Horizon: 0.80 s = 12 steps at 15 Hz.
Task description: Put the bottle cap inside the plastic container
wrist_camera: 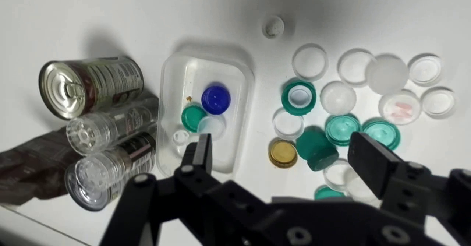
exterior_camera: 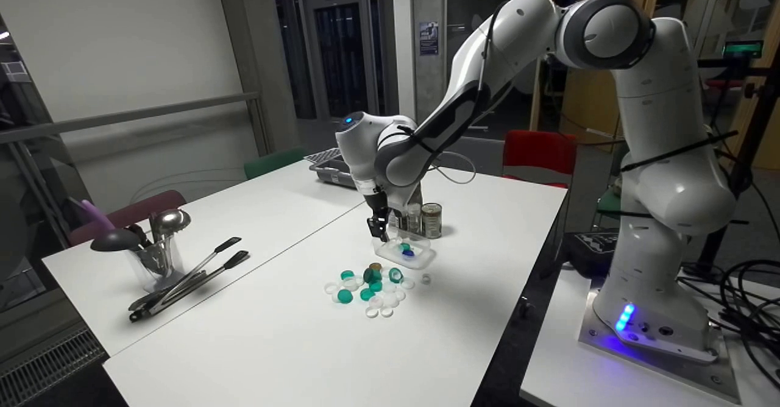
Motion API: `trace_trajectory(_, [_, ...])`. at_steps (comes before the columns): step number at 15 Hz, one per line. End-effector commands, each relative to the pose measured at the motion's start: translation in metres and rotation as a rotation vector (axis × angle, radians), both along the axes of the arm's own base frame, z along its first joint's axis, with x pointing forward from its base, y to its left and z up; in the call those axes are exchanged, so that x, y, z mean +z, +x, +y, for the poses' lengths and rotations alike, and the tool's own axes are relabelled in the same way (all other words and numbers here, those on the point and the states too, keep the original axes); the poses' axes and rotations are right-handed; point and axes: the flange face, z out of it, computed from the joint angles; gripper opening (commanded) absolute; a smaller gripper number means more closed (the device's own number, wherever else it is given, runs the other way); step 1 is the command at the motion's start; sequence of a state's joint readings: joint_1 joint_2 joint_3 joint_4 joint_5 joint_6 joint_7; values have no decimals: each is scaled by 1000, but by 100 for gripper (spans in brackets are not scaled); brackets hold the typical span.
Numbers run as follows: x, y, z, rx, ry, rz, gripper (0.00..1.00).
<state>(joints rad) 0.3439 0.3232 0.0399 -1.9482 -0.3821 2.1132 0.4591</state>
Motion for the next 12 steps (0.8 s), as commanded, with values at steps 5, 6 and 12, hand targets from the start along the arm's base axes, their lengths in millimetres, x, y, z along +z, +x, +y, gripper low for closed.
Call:
trace_trajectory(5, [30,-21,-7,71,301,-260,100])
trace_trajectory(6, [24,-18,-8,45,340,-240,100])
trace_trajectory(12, [17,-10,-4,36,316,-222,100])
